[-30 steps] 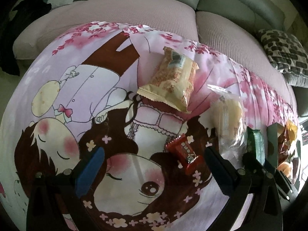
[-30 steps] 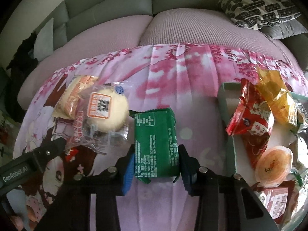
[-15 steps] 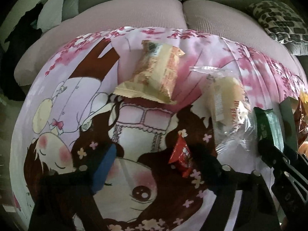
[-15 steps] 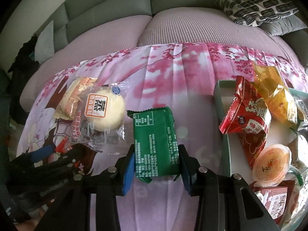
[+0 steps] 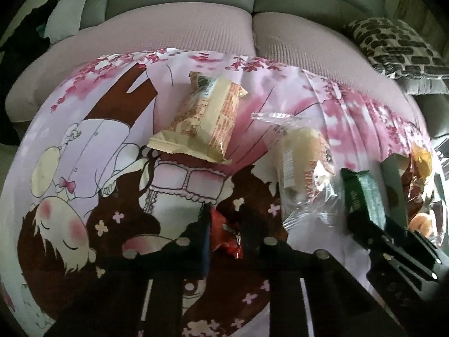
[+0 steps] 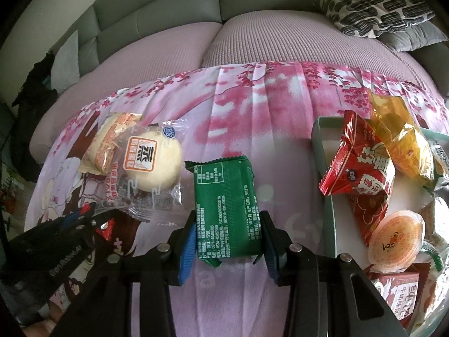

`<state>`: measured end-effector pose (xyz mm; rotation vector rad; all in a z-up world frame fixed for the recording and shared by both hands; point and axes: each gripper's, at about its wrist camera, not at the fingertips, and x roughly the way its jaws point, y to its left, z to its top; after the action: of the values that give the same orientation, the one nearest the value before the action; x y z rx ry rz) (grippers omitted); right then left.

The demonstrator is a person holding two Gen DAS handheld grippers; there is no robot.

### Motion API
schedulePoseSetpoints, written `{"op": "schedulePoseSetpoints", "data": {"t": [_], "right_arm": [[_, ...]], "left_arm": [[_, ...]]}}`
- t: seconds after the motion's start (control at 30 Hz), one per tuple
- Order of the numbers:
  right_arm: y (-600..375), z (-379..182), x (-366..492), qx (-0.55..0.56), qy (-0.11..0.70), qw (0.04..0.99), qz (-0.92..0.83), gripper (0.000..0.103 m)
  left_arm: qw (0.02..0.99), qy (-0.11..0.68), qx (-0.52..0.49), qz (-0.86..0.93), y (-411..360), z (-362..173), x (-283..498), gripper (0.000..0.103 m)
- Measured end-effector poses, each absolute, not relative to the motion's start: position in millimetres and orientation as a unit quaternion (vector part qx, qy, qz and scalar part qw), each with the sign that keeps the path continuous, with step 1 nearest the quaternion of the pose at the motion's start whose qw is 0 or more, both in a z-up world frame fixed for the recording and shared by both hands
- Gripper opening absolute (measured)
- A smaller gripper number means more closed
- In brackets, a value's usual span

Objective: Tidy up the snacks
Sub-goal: 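Grasp the small red candy with the left tool while the right tool lifts the green pack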

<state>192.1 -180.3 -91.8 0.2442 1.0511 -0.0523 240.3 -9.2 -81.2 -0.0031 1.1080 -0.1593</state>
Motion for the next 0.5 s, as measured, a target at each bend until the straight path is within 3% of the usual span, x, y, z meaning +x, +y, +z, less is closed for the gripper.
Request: {"op": "schedulePoseSetpoints", "data": {"t": [0.07,0.5], "right_arm": [[-182.0,-91.0,191.5,0.118,0.5,0.858,-0.026,0.044],[-194.2,-68.3,185.1,0.129,0.474,0.87,-0.027,0.042]], "left_arm": [[0.851,0.519,-0.005,-0.079,-8.6,-77.3,239.2,0.013],[0.87,0.486,-0.024,-0.087,-3.7,-46.8,233.4,0.013]]}}
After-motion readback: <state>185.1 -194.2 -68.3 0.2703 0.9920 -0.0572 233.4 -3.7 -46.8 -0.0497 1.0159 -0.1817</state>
